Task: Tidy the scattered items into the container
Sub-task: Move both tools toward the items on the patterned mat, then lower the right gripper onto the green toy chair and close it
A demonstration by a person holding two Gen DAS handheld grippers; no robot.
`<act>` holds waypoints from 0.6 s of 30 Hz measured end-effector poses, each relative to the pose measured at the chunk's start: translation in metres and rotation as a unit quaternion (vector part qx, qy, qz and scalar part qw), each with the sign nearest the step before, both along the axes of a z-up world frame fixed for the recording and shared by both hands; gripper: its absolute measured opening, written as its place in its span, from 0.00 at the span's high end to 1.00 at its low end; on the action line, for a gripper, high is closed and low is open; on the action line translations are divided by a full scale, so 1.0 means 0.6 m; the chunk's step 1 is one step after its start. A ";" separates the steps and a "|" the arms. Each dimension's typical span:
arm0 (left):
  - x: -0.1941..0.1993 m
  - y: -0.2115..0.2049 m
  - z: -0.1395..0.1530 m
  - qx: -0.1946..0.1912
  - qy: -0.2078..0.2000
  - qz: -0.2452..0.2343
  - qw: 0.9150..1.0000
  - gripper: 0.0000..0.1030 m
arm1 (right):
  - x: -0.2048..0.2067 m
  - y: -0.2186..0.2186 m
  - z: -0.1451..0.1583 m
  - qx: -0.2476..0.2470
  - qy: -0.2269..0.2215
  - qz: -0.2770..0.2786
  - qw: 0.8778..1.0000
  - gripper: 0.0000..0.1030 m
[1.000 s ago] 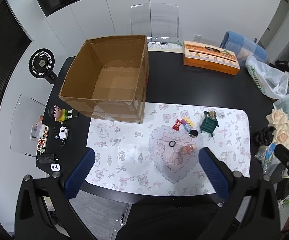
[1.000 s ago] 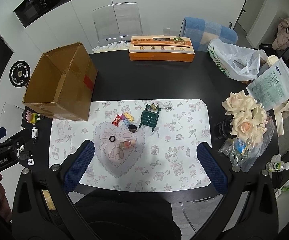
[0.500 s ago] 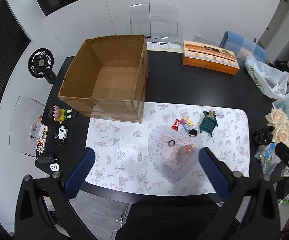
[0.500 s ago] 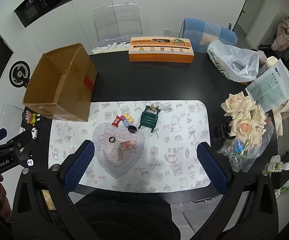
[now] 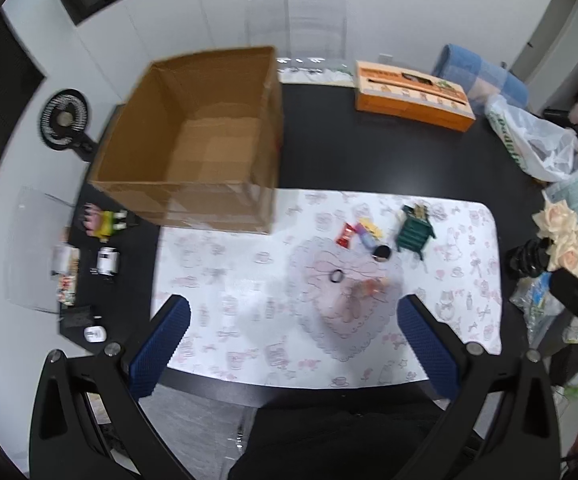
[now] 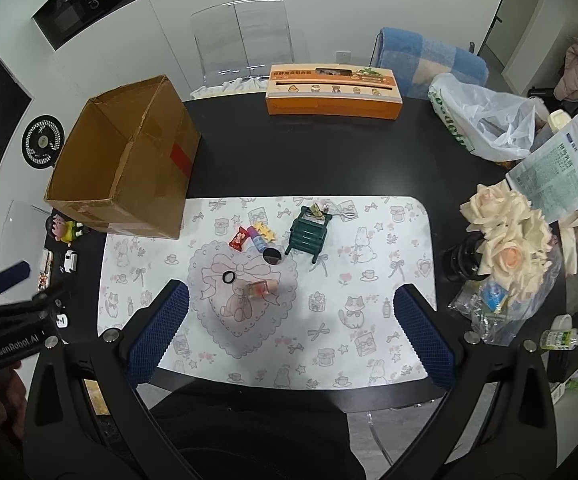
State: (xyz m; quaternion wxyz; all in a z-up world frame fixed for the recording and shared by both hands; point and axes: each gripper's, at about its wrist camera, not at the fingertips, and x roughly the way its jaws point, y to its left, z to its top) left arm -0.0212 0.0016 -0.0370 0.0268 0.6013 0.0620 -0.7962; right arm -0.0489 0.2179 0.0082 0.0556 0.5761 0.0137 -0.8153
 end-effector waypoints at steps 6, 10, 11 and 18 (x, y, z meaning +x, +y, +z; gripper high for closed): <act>-0.021 0.033 -0.116 0.024 -0.032 -0.030 0.999 0.00 | -0.030 0.015 -0.070 -0.027 -0.014 0.002 1.000 0.00; -0.029 0.052 -0.181 0.044 -0.047 -0.035 0.997 0.00 | -0.044 0.015 -0.134 -0.014 -0.028 0.025 0.999 0.00; -0.032 0.058 -0.198 0.045 -0.052 -0.037 0.997 0.00 | -0.045 0.016 -0.153 -0.011 -0.033 0.028 0.999 0.00; -0.042 0.075 -0.271 0.038 -0.064 -0.048 0.996 0.00 | -0.049 0.030 -0.247 0.014 -0.055 0.038 0.998 0.00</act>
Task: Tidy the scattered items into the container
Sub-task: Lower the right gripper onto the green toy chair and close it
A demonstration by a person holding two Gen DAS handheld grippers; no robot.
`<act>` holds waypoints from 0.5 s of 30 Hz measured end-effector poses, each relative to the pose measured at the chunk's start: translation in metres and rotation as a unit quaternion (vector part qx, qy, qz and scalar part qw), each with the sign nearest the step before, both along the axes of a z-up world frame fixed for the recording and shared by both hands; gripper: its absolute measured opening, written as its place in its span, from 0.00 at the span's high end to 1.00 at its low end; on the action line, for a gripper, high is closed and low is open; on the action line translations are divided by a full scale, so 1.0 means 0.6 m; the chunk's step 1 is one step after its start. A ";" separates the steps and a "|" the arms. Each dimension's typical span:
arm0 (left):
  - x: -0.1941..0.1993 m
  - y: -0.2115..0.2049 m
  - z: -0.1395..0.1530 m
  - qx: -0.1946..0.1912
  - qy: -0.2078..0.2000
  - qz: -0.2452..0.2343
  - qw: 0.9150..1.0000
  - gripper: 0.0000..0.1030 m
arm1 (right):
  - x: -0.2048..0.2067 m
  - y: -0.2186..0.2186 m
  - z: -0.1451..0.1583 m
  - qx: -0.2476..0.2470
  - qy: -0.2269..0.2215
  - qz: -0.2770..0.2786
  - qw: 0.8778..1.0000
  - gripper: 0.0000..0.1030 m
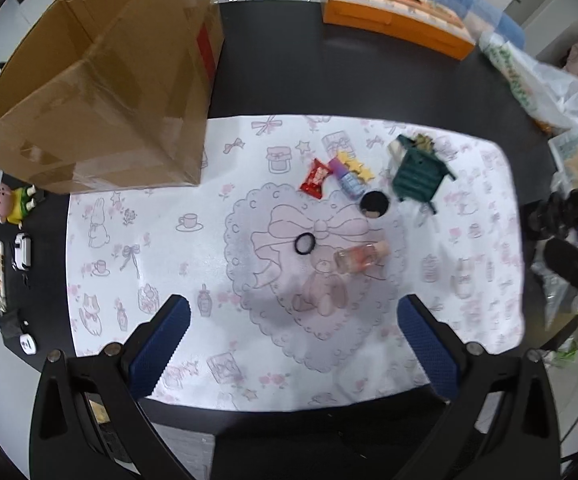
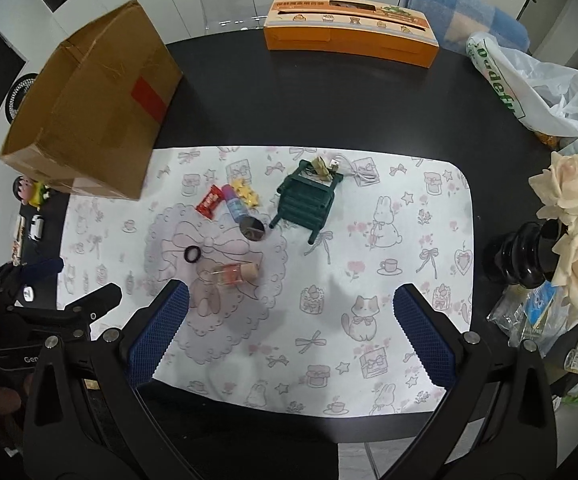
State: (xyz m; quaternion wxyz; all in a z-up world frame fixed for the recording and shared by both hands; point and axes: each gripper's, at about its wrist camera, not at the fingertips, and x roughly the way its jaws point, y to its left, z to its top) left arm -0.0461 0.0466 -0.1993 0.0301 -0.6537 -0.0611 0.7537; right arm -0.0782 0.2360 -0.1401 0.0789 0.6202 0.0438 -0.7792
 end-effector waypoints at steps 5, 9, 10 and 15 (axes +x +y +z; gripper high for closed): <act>-0.005 0.009 -0.048 0.008 -0.003 -0.013 1.000 0.00 | -0.009 0.013 -0.043 -0.014 -0.009 -0.013 1.000 0.00; -0.008 0.019 -0.083 0.012 -0.009 -0.033 0.999 0.00 | -0.016 0.021 -0.079 -0.017 -0.011 -0.018 1.000 0.00; -0.008 0.021 -0.092 0.017 -0.012 -0.034 0.999 0.00 | -0.018 0.022 -0.087 -0.015 -0.014 -0.020 1.000 0.00; -0.008 0.030 -0.130 0.017 -0.023 -0.042 0.999 0.00 | -0.028 0.029 -0.123 -0.010 -0.025 -0.021 0.999 0.00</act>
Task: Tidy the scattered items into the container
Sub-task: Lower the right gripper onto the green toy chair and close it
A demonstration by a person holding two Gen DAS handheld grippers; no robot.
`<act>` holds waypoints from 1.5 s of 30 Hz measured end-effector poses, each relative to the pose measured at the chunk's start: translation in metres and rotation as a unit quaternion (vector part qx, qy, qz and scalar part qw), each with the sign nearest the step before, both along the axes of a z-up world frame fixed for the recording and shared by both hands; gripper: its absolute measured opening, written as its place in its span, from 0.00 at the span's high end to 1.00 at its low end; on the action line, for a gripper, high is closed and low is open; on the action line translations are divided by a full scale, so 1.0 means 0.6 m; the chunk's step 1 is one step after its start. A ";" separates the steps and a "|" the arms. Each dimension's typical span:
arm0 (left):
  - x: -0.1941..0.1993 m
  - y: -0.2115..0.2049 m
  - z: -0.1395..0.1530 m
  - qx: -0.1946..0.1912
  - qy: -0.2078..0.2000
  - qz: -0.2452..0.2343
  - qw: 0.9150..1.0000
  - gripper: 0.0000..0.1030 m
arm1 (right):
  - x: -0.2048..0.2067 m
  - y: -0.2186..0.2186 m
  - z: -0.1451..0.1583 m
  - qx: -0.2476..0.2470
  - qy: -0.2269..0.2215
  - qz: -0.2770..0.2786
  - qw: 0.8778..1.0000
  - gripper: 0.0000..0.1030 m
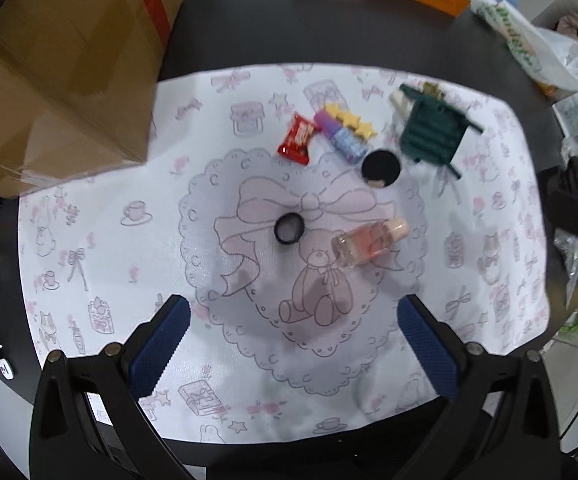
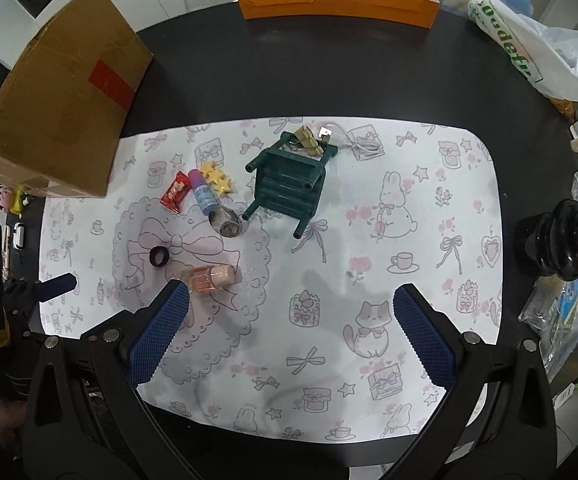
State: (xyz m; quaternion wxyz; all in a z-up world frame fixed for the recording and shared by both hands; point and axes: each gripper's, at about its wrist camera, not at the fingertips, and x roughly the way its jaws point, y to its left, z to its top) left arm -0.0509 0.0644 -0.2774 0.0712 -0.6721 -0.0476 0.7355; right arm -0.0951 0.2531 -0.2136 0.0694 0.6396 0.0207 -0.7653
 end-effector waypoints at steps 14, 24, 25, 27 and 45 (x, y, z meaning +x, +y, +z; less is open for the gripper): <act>-0.024 -0.037 -0.046 -0.018 0.013 0.028 0.999 0.20 | -0.038 -0.001 -0.063 0.019 -0.005 0.018 1.000 0.00; -0.054 -0.048 -0.085 -0.017 -0.007 0.018 1.000 0.47 | -0.046 -0.013 -0.099 0.030 -0.017 0.038 0.999 0.05; -0.057 -0.048 -0.088 -0.016 -0.009 0.017 1.000 0.47 | -0.048 -0.014 -0.100 0.030 -0.017 0.039 0.999 0.05; -0.061 -0.049 -0.092 -0.007 -0.012 0.015 1.000 0.47 | -0.053 -0.015 -0.102 0.031 -0.019 0.040 0.999 0.05; -0.082 -0.019 -0.110 0.001 -0.021 -0.031 0.999 0.51 | -0.088 -0.020 -0.130 0.031 -0.038 0.030 0.998 0.06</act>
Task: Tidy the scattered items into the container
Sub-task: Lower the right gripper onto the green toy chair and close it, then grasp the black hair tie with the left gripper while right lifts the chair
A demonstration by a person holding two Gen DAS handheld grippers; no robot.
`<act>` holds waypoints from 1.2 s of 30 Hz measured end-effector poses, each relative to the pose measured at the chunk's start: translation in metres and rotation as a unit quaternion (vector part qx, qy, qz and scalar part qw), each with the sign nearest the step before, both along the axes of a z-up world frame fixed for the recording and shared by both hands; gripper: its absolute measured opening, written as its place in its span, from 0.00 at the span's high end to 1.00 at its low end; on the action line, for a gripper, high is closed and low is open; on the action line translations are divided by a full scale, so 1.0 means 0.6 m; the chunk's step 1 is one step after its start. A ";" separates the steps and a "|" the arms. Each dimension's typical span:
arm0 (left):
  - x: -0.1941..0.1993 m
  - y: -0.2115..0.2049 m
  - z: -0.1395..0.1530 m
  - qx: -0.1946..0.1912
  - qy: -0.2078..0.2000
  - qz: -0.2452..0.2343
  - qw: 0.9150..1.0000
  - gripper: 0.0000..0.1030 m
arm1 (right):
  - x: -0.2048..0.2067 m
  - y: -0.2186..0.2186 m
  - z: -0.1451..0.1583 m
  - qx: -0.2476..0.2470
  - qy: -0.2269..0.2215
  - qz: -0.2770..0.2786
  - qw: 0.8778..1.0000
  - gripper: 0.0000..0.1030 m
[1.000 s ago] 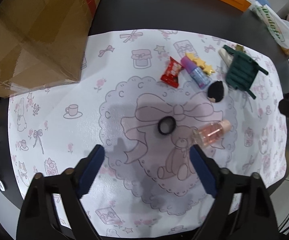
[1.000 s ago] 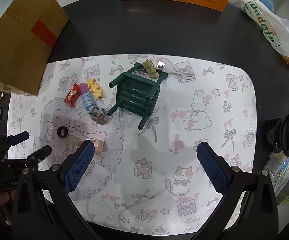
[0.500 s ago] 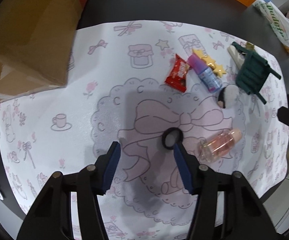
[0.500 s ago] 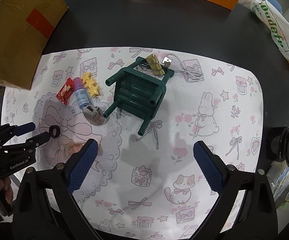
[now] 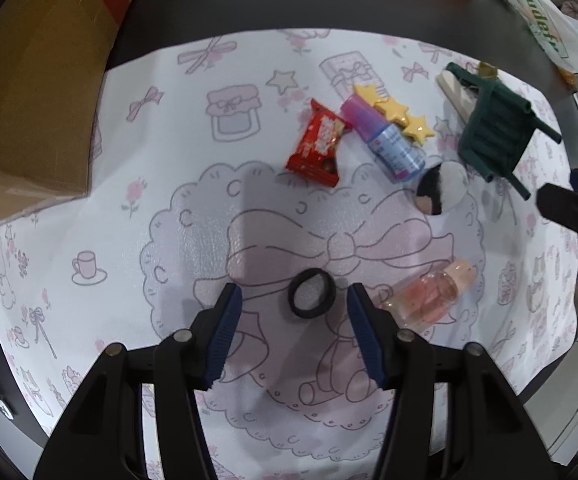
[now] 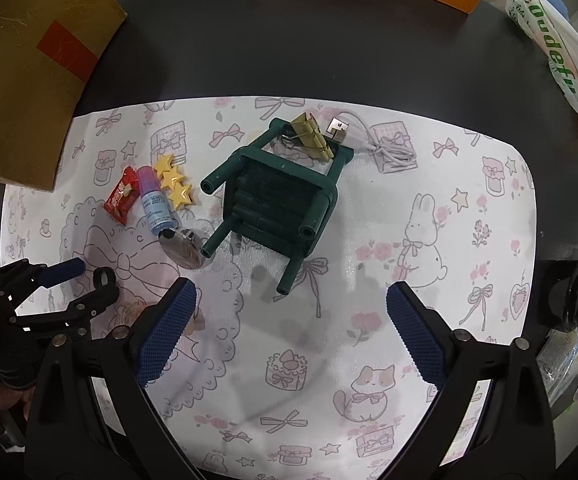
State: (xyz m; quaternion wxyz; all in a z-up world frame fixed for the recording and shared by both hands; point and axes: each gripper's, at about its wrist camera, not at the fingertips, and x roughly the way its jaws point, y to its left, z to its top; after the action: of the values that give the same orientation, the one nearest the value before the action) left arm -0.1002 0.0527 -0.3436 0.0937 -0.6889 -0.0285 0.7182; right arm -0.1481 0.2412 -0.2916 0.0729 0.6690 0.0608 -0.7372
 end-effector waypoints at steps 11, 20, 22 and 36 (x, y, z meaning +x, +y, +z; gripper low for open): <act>-0.002 -0.002 0.007 -0.028 0.005 -0.015 0.999 0.72 | -0.015 0.011 -0.043 0.002 -0.039 -0.023 0.999 0.40; -0.003 -0.017 0.011 -0.039 -0.002 0.003 0.999 0.76 | -0.024 0.008 -0.076 0.020 -0.049 -0.037 0.998 0.63; -0.003 -0.021 0.012 -0.041 -0.003 0.007 0.999 0.77 | -0.026 0.004 -0.076 0.029 -0.045 -0.032 0.998 0.72; 0.012 -0.052 0.027 -0.043 -0.005 0.013 0.999 0.81 | -0.036 0.005 -0.075 0.040 -0.035 -0.035 0.998 0.91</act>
State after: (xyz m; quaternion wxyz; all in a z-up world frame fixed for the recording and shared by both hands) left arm -0.0932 0.0215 -0.3275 0.0540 -0.6957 -0.0071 0.7163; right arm -0.1696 0.2445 -0.3365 0.0220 0.6985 0.0642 -0.7124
